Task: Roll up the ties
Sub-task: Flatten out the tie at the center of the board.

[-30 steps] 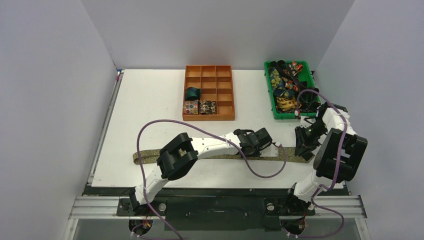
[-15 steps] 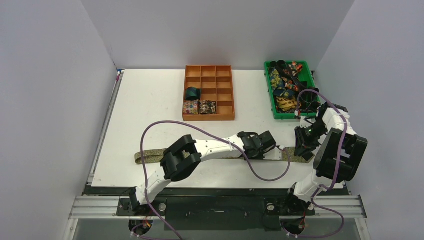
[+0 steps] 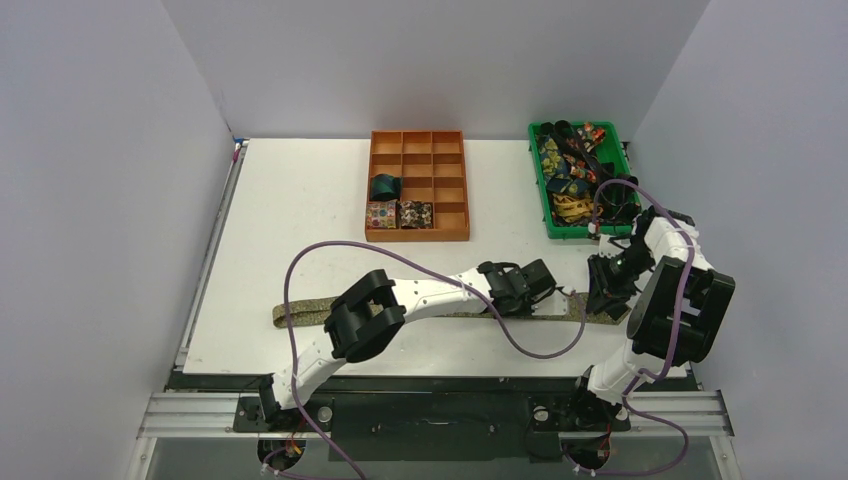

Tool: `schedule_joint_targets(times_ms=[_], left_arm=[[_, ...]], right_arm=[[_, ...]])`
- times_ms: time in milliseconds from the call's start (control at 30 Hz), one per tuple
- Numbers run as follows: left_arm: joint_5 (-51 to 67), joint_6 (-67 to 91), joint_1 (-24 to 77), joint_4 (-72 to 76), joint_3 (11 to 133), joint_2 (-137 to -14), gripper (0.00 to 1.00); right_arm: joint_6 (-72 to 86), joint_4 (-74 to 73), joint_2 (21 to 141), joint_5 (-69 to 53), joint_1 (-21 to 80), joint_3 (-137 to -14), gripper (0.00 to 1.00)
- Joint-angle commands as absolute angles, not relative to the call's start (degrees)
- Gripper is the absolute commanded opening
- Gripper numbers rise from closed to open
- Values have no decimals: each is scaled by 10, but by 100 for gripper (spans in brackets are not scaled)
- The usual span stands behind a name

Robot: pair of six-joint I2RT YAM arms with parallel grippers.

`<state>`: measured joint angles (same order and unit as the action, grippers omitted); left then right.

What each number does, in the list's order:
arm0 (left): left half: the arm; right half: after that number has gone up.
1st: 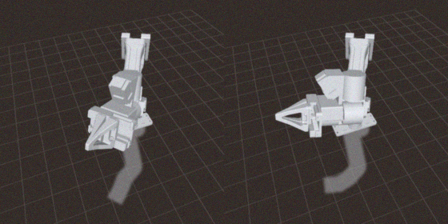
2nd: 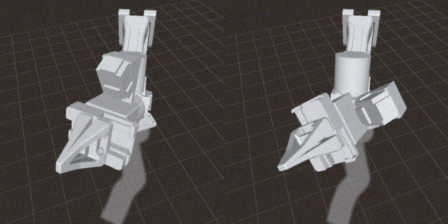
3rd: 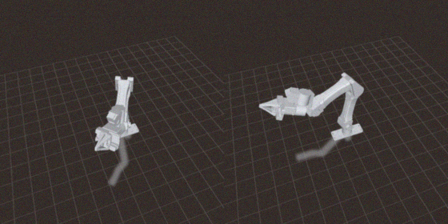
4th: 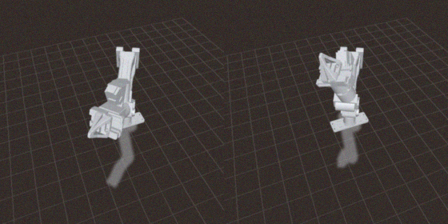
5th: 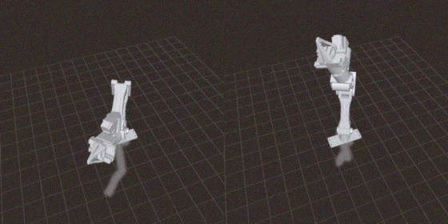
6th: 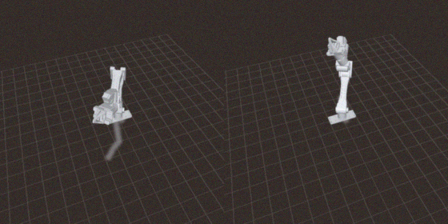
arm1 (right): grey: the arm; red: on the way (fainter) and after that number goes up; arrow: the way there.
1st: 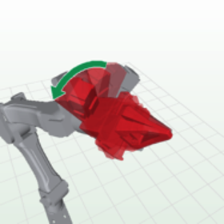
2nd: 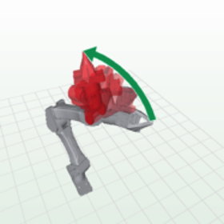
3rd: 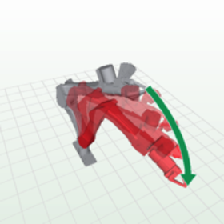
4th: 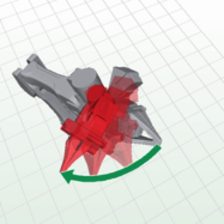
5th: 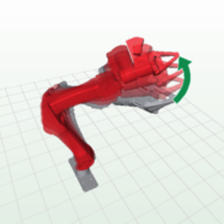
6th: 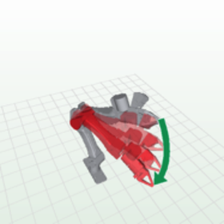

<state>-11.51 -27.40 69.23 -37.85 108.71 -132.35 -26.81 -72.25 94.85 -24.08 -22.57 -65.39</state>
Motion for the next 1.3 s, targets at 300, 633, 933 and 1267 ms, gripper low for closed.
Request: schedule_joint_targets(times_ms=[300,633,933,1267], left_arm=[[-85,-243,695,-355,1126,-1339,0],[-71,-211,692,-319,1132,-1347,2],[-10,-166,660,-219,1022,-1257,39],[124,-103,570,-211,880,-1096,55]], right_arm=[[-269,-722,961,-267,-227,-647,19],[-258,-708,991,-297,-214,-641,19],[-246,-698,1031,-415,-194,-637,22],[-144,-592,1032,-419,-133,-601,22]])
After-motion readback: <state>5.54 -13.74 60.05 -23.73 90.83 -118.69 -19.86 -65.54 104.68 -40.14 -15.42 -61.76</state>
